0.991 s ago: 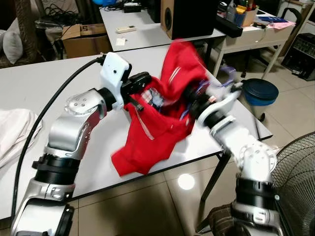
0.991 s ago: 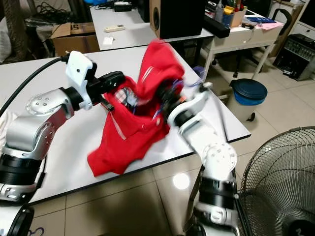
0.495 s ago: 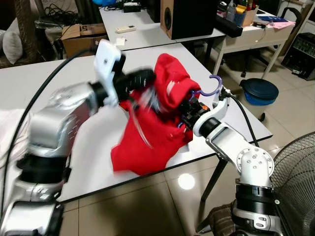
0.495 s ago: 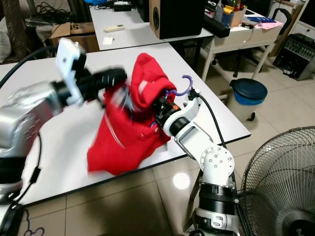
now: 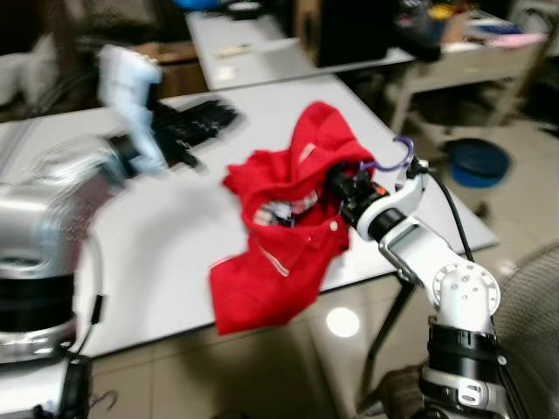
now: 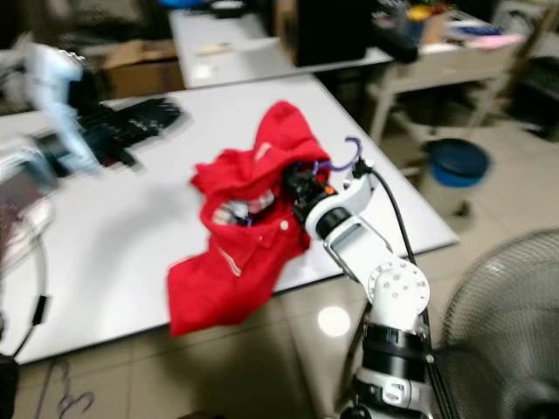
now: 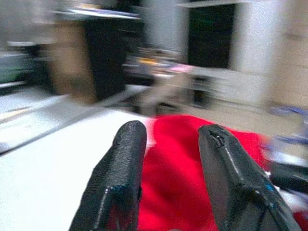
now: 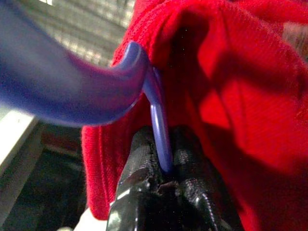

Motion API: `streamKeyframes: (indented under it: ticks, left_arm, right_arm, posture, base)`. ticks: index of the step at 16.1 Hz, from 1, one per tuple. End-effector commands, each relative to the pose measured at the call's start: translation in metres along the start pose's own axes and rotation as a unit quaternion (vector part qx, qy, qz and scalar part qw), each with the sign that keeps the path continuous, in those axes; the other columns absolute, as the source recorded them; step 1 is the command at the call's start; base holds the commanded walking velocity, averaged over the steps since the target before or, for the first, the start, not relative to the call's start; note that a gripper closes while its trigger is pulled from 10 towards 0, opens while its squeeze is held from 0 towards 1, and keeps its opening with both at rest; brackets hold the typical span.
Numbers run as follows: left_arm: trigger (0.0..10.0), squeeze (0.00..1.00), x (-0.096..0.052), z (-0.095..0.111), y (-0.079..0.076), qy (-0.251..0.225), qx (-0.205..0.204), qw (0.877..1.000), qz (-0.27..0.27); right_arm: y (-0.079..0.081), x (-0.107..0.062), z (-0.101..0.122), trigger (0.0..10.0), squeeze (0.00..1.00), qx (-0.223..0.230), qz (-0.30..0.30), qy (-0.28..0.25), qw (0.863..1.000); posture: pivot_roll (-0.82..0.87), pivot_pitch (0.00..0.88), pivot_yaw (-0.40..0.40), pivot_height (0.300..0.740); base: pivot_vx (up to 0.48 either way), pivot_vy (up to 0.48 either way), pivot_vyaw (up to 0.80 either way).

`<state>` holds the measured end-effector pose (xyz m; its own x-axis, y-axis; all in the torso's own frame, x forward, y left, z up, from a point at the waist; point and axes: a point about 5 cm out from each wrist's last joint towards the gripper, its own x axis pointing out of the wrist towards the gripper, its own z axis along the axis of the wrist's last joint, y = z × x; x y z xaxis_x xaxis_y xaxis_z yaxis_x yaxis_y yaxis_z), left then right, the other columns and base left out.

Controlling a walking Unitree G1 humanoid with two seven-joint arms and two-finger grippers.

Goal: Hang hanger

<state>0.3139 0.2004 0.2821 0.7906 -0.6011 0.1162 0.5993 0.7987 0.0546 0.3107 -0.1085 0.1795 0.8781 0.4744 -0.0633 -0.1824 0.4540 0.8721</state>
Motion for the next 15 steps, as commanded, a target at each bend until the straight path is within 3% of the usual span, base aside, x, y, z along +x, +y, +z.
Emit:
streamKeyframes:
  ticks: [1,3,5,6,7,10,12,14,15]
  left_arm:
    - [10.0,1.00,-0.015,-0.015,0.015,0.024,-0.006,0.996,0.081]
    - [10.0,1.00,-0.029,-0.027,0.017,0.034,-0.017,0.990,0.135]
    - [10.0,1.00,-0.042,-0.037,0.010,0.040,-0.043,0.986,0.156]
    - [10.0,1.00,-0.061,-0.052,-0.008,0.079,-0.051,0.983,0.156]
    - [10.0,1.00,-0.061,-0.052,-0.008,0.079,-0.051,0.983,0.156]
    - [10.0,0.99,-0.083,-0.062,-0.041,0.082,-0.042,0.987,0.135]
    - [10.0,1.00,-0.090,-0.062,-0.047,0.072,-0.049,0.987,0.138]
    - [10.0,1.00,-0.093,-0.060,-0.052,0.072,-0.046,0.988,0.131]
    - [10.0,1.00,-0.099,-0.057,-0.061,0.058,-0.045,0.990,0.117]
  right_arm:
    - [0.019,-0.003,0.000,10.0,0.00,-0.015,0.037,0.008,0.999]
    - [0.034,-0.007,-0.003,10.0,0.00,-0.034,0.075,0.019,0.996]
    - [0.043,-0.010,-0.008,10.0,0.00,-0.039,0.105,0.036,0.993]
    - [0.043,-0.017,-0.023,10.0,0.00,-0.041,0.111,0.078,0.990]
    - [0.043,-0.017,-0.023,10.0,0.00,-0.041,0.111,0.078,0.990]
    - [0.047,-0.049,-0.035,10.0,0.00,-0.082,0.163,0.145,0.972]
    - [0.044,-0.069,-0.030,10.0,0.00,-0.119,0.193,0.167,0.959]
    - [0.039,-0.076,-0.026,10.0,0.00,-0.150,0.187,0.182,0.954]
    - [0.039,-0.087,-0.019,10.0,0.00,-0.192,0.202,0.203,0.939]
  posture:
    - [-0.04,0.000,0.067,0.740]
    - [-0.01,0.000,0.053,0.740]
    - [0.03,0.000,0.020,0.740]
    - [0.06,0.000,-0.022,0.740]
    - [0.06,0.000,-0.022,0.740]
    - [0.06,0.000,-0.086,0.740]
    - [0.06,0.000,-0.106,0.740]
    - [0.06,0.000,-0.126,0.740]
    - [0.07,0.000,-0.149,0.740]
  base:
    - [0.000,0.000,0.80]
    - [0.000,0.000,0.80]
    - [0.000,0.000,0.80]
    - [0.000,0.000,0.80]
    - [0.000,0.000,0.80]
    - [0.000,0.000,0.80]
    - [0.000,0.000,0.80]
    - [0.000,0.000,0.80]
    - [0.000,0.000,0.80]
